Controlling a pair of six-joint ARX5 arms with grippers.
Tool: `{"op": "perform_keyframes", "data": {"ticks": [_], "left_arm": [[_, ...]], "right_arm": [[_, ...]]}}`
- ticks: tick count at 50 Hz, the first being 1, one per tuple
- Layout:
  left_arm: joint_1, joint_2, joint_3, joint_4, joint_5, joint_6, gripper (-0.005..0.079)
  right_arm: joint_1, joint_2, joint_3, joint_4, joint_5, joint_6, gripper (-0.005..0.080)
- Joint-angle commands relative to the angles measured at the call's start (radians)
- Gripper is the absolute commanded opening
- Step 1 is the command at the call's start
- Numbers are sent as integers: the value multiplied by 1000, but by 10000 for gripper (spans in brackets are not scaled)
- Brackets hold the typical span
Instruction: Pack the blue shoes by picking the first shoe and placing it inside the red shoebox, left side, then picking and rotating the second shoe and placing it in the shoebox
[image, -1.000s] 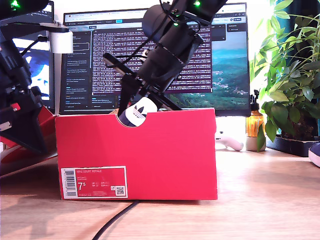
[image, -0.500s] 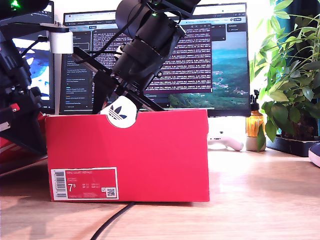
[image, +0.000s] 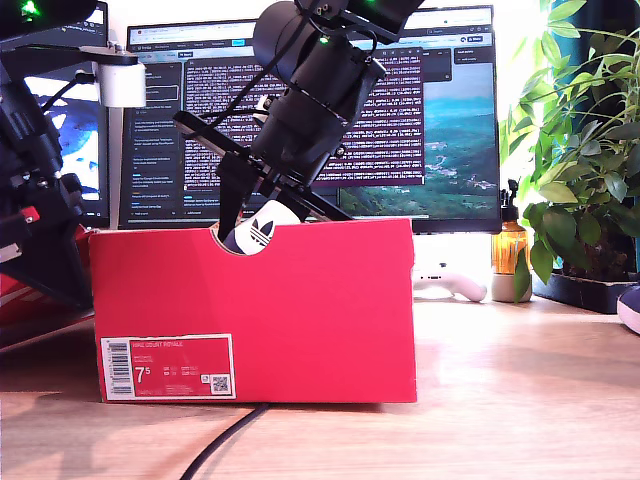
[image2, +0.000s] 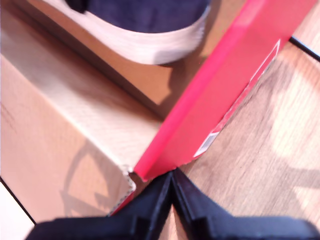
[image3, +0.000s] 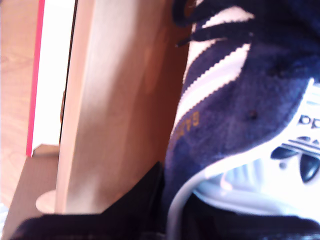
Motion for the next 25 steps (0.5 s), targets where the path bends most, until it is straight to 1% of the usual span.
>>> {"op": "perform_keyframes", "data": {"ticks": [1,17,25], "left_arm": [[-3,5,-8,14,0,10,-19],[-3,5,-8,14,-1,11,-19],[-3,5,-8,14,-1,11,-19]], "right_arm": [[10,1,4,37,2,3,-13],[19,35,4,37,-1,57,-13],[34,59,4,44,-24,60,-13]]}}
